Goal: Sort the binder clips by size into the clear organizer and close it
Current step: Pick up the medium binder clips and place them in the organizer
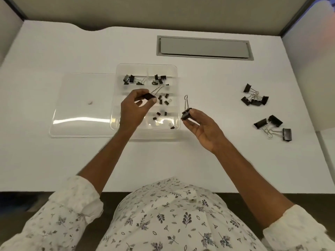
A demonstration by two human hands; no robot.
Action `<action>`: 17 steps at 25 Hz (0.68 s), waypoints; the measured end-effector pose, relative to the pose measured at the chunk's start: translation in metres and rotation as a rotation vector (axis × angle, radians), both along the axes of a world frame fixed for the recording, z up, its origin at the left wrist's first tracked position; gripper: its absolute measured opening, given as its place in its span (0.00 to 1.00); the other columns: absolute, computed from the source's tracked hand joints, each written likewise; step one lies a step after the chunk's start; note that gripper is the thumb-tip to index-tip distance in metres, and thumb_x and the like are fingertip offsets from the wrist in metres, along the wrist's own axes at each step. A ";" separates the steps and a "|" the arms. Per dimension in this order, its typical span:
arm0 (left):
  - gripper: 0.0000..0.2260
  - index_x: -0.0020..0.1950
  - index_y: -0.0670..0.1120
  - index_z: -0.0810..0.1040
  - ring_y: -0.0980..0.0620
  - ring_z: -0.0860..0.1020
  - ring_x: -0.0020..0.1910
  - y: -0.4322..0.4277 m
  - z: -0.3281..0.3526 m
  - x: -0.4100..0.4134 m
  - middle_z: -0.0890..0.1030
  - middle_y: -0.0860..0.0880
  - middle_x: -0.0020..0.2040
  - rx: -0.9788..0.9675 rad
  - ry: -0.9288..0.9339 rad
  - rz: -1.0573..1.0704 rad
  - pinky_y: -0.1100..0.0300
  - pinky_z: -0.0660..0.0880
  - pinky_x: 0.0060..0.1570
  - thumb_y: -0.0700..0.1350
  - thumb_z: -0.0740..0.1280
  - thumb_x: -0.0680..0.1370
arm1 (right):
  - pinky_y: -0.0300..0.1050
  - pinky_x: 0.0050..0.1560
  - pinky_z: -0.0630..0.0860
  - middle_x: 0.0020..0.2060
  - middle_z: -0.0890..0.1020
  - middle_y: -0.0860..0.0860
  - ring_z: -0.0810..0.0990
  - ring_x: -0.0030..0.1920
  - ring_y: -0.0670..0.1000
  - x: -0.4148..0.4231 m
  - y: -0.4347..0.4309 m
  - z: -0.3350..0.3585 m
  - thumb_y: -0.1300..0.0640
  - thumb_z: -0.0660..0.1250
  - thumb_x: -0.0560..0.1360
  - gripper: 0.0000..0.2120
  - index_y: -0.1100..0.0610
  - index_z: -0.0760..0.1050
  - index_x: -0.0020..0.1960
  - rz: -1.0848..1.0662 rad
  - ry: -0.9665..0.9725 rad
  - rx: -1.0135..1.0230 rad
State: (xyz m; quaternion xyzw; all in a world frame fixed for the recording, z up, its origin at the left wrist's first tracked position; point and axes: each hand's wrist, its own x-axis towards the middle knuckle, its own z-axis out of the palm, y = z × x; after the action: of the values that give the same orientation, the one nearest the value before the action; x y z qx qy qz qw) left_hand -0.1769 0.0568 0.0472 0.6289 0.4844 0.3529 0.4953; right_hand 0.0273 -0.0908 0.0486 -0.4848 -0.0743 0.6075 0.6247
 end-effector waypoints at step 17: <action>0.23 0.73 0.46 0.74 0.46 0.71 0.73 0.086 -0.044 -0.108 0.77 0.46 0.70 0.299 0.341 -0.204 0.44 0.61 0.78 0.44 0.71 0.78 | 0.41 0.57 0.75 0.53 0.82 0.49 0.80 0.54 0.46 -0.117 0.158 -0.018 0.51 0.75 0.74 0.14 0.56 0.79 0.57 0.346 -1.486 0.042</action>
State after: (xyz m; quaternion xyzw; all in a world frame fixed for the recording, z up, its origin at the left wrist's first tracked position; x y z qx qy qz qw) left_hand -0.2851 0.1430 0.0029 0.7913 0.4372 0.2577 0.3410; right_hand -0.0898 0.0672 0.0307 -0.7356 -0.5618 0.2091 0.3156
